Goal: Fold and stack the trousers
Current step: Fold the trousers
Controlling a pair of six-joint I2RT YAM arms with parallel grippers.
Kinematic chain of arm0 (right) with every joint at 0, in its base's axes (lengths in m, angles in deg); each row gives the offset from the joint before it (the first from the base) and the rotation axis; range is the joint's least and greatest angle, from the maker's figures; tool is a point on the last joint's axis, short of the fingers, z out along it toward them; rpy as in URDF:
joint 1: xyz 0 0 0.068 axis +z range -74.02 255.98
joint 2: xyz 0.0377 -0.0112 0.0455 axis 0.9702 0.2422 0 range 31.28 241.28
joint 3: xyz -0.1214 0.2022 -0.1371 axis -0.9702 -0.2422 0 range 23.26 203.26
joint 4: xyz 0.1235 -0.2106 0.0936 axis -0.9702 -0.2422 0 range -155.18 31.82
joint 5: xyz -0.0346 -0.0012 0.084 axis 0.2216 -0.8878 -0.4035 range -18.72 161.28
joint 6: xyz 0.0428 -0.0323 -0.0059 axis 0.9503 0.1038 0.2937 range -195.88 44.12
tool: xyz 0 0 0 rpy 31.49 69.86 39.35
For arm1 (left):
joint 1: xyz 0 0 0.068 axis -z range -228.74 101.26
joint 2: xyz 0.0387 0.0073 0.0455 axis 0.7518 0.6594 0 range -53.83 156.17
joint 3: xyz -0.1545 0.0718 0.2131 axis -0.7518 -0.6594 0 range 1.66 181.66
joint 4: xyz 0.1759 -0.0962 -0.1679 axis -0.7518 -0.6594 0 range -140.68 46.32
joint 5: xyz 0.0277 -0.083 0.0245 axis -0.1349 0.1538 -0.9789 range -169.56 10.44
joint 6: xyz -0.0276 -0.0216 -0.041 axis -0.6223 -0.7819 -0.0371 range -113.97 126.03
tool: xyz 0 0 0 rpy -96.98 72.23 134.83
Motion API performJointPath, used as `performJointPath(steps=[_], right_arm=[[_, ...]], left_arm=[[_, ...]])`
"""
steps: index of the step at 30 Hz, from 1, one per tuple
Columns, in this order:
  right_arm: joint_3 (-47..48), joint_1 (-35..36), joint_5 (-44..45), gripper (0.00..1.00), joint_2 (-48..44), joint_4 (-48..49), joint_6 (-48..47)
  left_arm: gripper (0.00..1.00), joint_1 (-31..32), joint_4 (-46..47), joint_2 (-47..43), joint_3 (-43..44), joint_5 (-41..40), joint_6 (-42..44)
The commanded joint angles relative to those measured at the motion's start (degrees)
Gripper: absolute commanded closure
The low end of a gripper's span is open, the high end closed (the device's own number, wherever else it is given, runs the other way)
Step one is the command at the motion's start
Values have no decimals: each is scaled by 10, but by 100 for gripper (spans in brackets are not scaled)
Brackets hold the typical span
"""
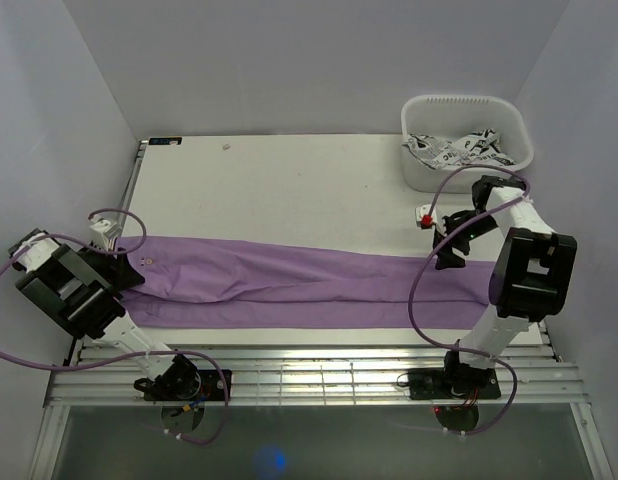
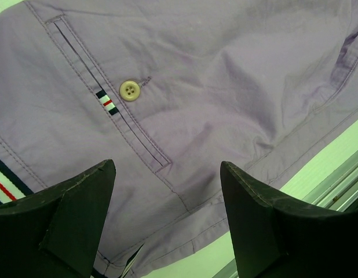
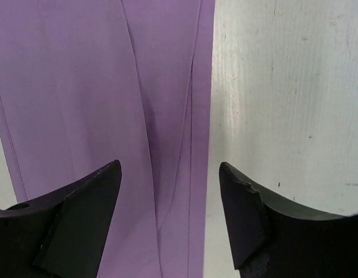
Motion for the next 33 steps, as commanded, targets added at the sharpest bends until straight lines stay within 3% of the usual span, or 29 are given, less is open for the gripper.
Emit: performJointPath(steps=[1, 9, 17, 24, 30, 33], right_arm=[[44, 31, 0, 27, 27, -18, 59], [4, 72, 61, 46, 51, 1, 68], [-46, 72, 114, 53, 27, -1, 55], [-47, 71, 123, 92, -13, 6, 62], [-50, 71, 144, 88, -69, -5, 75], [-69, 71, 159, 92, -101, -7, 57]], left_arm=[[16, 1, 2, -12, -6, 25, 17], [17, 1, 6, 4, 1, 21, 14], [17, 1, 13, 17, 6, 22, 10], [18, 2, 19, 11, -3, 12, 12], [18, 1, 25, 10, -9, 18, 10], [18, 1, 25, 10, -10, 20, 10]])
